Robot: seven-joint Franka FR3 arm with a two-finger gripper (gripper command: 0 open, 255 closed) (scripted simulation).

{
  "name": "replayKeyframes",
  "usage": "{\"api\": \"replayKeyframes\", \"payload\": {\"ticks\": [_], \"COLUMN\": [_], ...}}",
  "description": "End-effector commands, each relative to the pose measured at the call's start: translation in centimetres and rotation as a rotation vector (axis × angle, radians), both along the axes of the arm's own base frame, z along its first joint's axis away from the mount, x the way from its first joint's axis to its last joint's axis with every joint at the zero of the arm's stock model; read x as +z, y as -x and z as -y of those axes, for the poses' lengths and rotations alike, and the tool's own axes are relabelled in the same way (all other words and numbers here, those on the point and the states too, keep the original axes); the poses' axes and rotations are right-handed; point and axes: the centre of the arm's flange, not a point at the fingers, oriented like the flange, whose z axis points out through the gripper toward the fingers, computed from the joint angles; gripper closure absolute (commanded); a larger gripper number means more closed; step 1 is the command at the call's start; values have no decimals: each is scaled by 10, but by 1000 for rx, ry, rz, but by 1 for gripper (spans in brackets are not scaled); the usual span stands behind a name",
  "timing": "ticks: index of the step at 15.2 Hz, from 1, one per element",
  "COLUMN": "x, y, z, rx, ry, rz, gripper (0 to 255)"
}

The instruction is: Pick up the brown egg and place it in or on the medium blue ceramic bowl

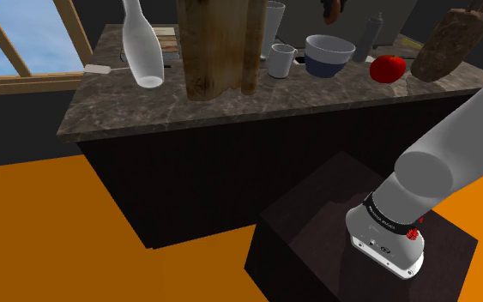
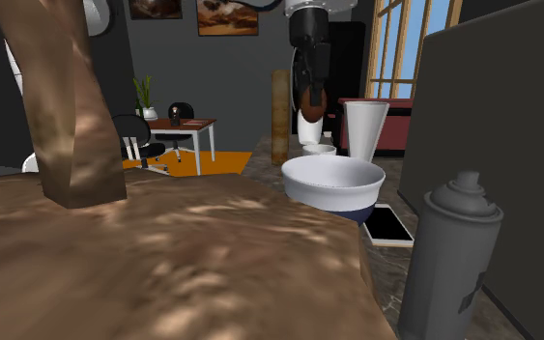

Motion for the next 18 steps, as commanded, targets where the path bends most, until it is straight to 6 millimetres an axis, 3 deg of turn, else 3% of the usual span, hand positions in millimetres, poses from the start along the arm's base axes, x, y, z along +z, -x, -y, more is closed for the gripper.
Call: {"api": "replayKeyframes", "payload": {"ticks": [1, 5, 18], "x": [3, 4, -64], "y": [-3, -6, -6], "z": [25, 74, 74], "rx": [2, 2, 2], "ry": [1, 1, 1], "rz": [0, 0, 0], "gripper": [255, 255, 255]}}
